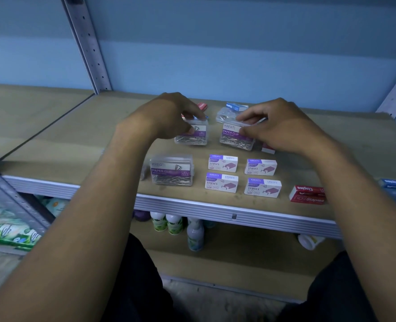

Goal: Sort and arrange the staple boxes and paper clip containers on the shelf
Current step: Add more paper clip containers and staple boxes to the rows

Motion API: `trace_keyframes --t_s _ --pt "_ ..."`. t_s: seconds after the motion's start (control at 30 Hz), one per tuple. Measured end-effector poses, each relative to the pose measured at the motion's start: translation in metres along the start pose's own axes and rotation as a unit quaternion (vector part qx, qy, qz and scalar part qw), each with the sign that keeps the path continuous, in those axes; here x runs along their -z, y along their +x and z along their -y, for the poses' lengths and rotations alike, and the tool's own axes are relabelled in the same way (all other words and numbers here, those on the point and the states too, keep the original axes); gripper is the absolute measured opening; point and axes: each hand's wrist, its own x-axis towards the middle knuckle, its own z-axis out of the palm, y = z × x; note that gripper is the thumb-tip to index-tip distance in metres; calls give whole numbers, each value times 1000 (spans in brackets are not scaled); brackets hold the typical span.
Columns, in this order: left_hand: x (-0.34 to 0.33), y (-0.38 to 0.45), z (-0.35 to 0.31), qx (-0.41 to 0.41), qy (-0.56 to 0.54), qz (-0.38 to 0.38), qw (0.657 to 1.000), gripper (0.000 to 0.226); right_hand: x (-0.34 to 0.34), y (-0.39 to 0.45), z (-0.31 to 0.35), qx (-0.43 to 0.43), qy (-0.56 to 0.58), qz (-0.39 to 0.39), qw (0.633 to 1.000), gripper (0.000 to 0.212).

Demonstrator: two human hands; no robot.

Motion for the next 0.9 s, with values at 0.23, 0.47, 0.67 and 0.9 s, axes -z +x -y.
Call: trace_keyframes --t_s 0.23,0.47,0.67,0.9 --pt "19 -22 28 11 21 -17 1000 40 -15 2 28 43 17 7 999 24" --pt "31 -45 52 25 21 -24 999 40 -32 4 62 81 12 25 996 28" --pt "34 -53 61 25 16 -15 999 40 -45 3 76 116 26 52 992 30" --pt "32 -54 64 32 21 17 999 39 -53 2 81 121 13 82 989 33"
